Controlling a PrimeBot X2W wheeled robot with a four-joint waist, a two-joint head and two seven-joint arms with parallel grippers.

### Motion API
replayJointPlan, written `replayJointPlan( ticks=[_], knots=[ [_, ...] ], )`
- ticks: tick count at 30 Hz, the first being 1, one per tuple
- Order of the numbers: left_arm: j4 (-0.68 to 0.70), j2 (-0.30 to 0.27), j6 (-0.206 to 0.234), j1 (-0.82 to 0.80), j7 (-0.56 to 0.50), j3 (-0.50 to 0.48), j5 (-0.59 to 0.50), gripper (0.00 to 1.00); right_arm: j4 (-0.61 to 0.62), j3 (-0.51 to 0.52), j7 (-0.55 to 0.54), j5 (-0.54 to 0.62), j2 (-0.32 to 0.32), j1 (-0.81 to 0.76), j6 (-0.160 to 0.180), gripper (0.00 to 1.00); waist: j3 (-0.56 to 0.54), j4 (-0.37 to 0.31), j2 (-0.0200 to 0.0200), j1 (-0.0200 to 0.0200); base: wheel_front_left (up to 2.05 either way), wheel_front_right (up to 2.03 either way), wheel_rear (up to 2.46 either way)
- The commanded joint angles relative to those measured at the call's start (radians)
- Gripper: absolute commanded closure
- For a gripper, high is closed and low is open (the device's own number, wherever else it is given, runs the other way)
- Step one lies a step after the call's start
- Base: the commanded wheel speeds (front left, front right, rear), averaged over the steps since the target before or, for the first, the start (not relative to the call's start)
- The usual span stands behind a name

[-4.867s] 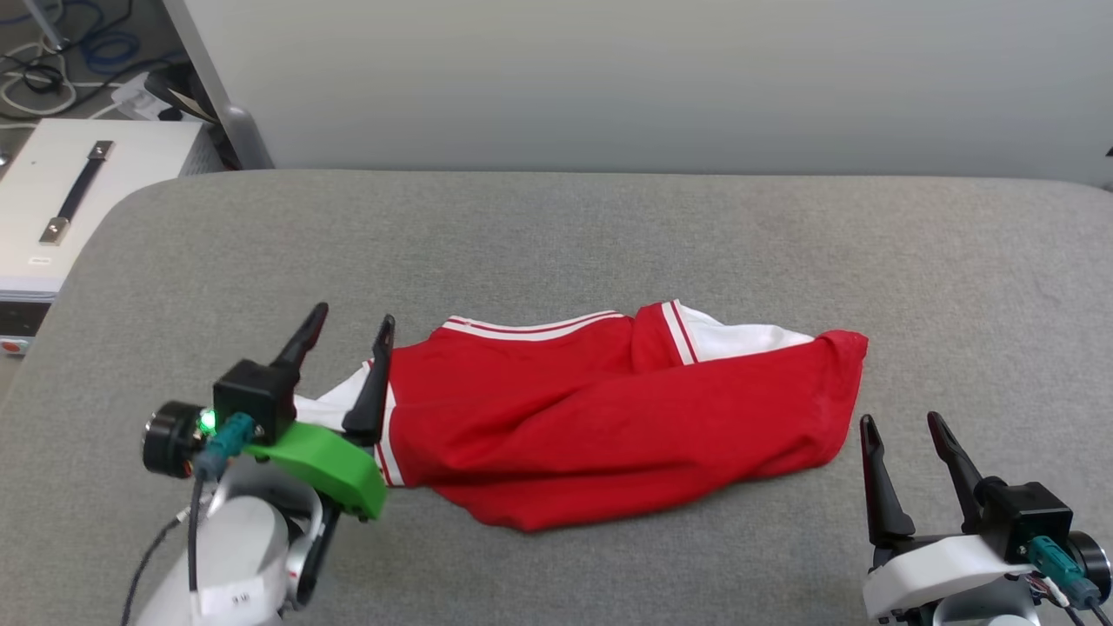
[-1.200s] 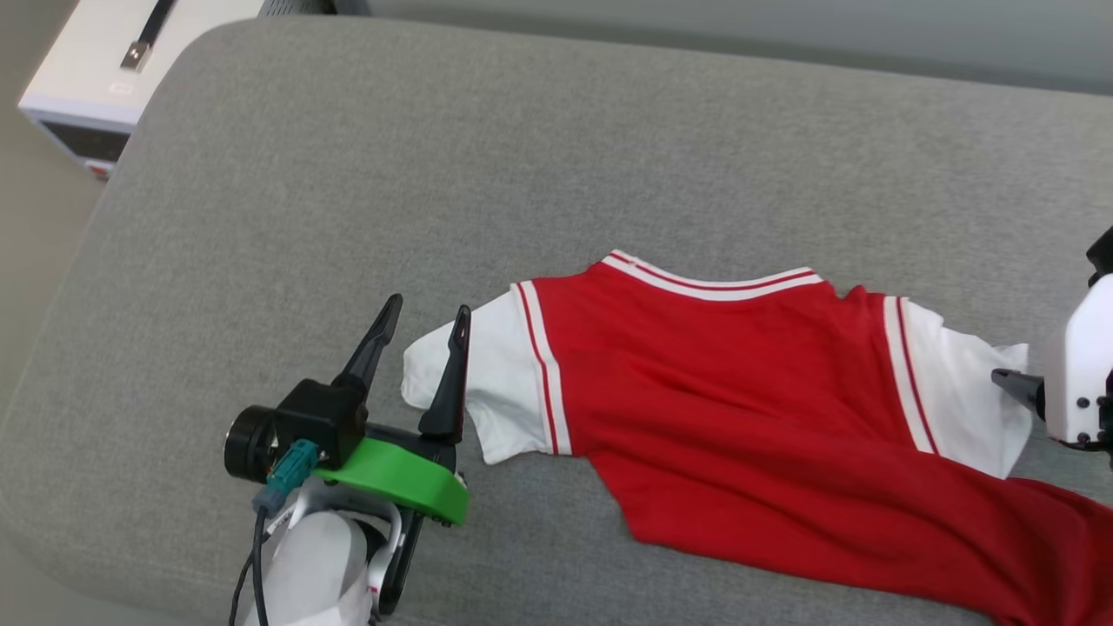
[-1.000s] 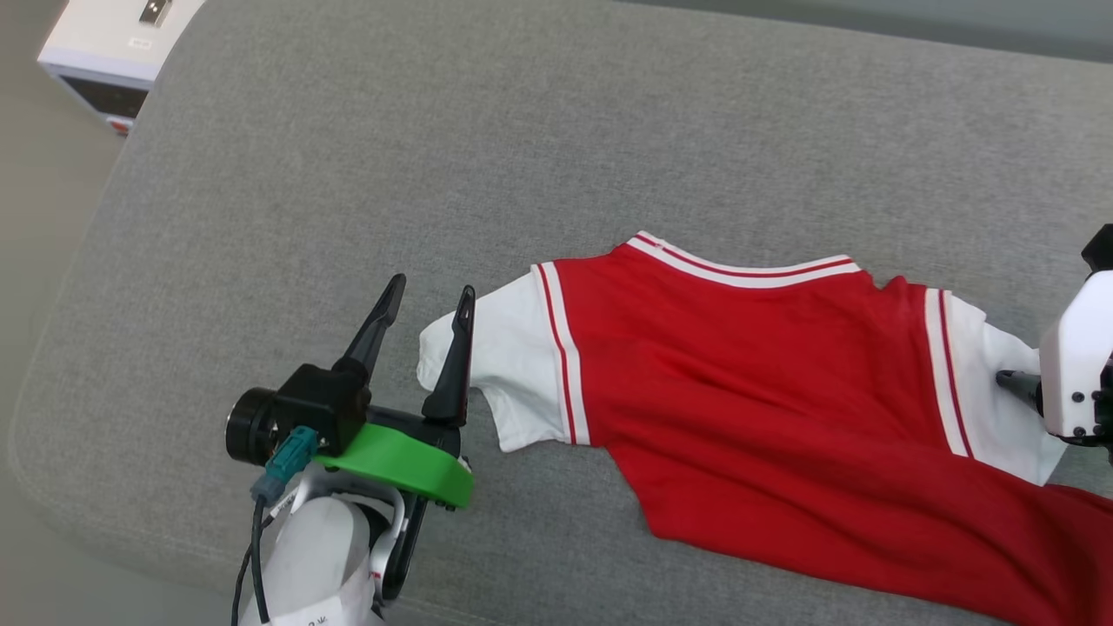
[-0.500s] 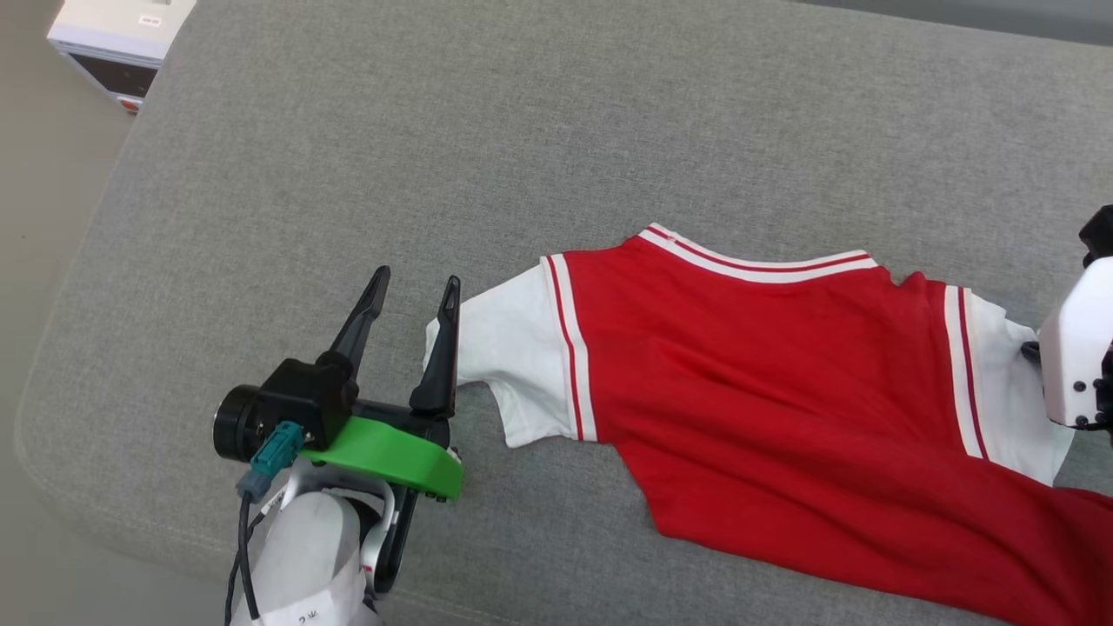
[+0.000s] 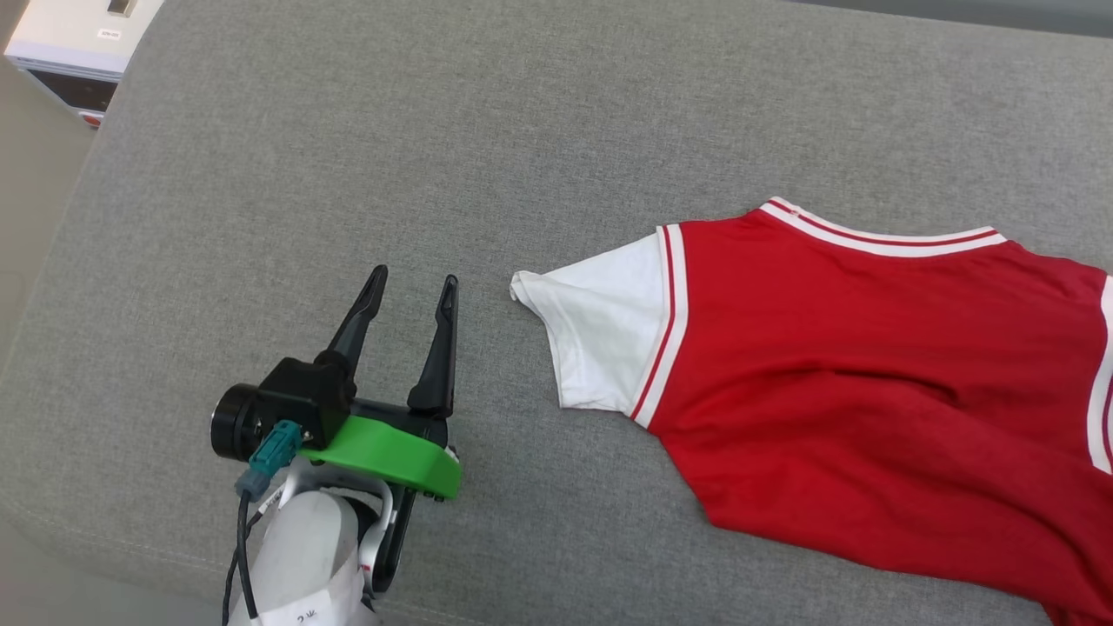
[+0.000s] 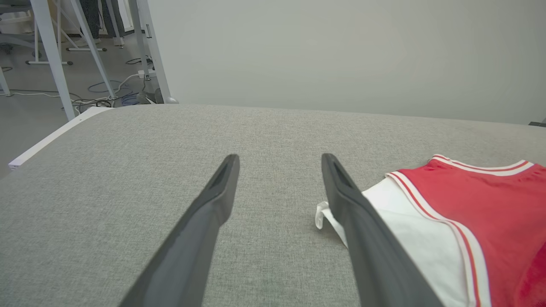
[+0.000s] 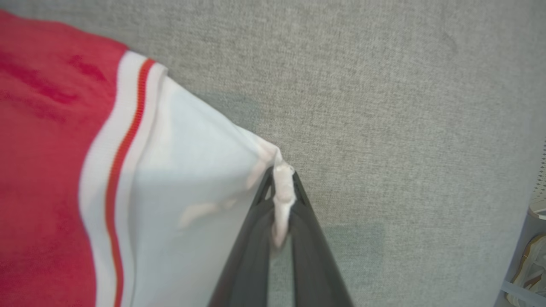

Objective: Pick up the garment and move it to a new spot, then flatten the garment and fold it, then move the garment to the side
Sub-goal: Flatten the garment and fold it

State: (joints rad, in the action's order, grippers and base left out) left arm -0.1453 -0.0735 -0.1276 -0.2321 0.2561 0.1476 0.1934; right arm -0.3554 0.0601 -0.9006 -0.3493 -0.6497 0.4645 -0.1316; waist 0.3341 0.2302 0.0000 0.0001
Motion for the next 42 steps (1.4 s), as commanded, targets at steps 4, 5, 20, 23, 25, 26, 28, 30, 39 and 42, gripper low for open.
replayJointPlan(
  ticks=[4,5,20,23,25,26,28,30,39,42],
  knots=[
    [-0.006,-0.011,-0.003,-0.018,0.006,-0.001,-0.003,0.0,-0.048,0.006,0.062,0.034,0.016,0.023,0.001,0.96,-0.004,-0.002,0.0,-0.0001,0.0,0.0,0.0],
    [-0.009,-0.011,-0.003,-0.017,0.006,-0.001,-0.003,0.0,-0.053,0.004,0.081,0.041,0.021,0.025,0.001,0.02,-0.008,-0.003,0.0,-0.0001,0.0,0.0,0.0],
    [-0.038,-0.023,-0.003,0.029,0.006,-0.025,0.015,0.0,0.037,-0.031,0.567,-0.023,0.129,-0.006,0.001,0.0,-0.184,-0.104,0.0,-0.0001,0.0,0.0,0.0],
    [-0.041,-0.023,-0.003,0.039,0.006,-0.026,0.016,0.0,0.113,-0.003,0.692,-0.046,0.177,-0.063,0.001,0.0,-0.213,-0.127,0.0,-0.0001,0.0,0.0,0.0],
    [-0.04,-0.021,-0.003,0.049,0.006,-0.025,0.016,0.0,0.17,0.01,0.759,-0.054,0.211,-0.115,0.001,0.0,-0.228,-0.141,0.0,-0.0001,0.0,0.0,0.0],
    [-0.039,-0.02,-0.003,0.055,0.006,-0.024,0.015,0.0,0.194,0.022,0.789,-0.051,0.225,-0.14,0.001,0.0,-0.234,-0.146,0.0,-0.0001,0.0,0.0,0.0],
    [-0.034,-0.017,-0.003,0.066,0.006,-0.027,0.015,0.0,0.248,0.03,0.848,-0.032,0.253,-0.205,0.001,0.0,-0.245,-0.155,0.0,-0.0001,0.0,0.0,0.0],
    [-0.027,-0.012,-0.003,0.08,0.006,-0.029,0.018,0.0,0.294,0.047,0.898,-0.022,0.299,-0.269,0.001,0.0,-0.254,-0.163,0.0,-0.0001,0.0,0.0,0.0],
    [-0.048,-0.021,-0.003,0.124,0.006,-0.001,0.028,0.0,0.394,0.087,1.009,0.011,0.49,-0.466,0.001,0.0,-0.263,-0.204,0.0,-0.0001,0.0,0.0,0.0],
    [-0.054,-0.044,-0.003,0.092,0.006,0.025,0.037,0.0,0.412,0.093,1.022,0.009,0.518,-0.488,0.001,0.0,-0.243,-0.217,0.0,-0.0001,0.0,0.0,0.0]
  ],
)
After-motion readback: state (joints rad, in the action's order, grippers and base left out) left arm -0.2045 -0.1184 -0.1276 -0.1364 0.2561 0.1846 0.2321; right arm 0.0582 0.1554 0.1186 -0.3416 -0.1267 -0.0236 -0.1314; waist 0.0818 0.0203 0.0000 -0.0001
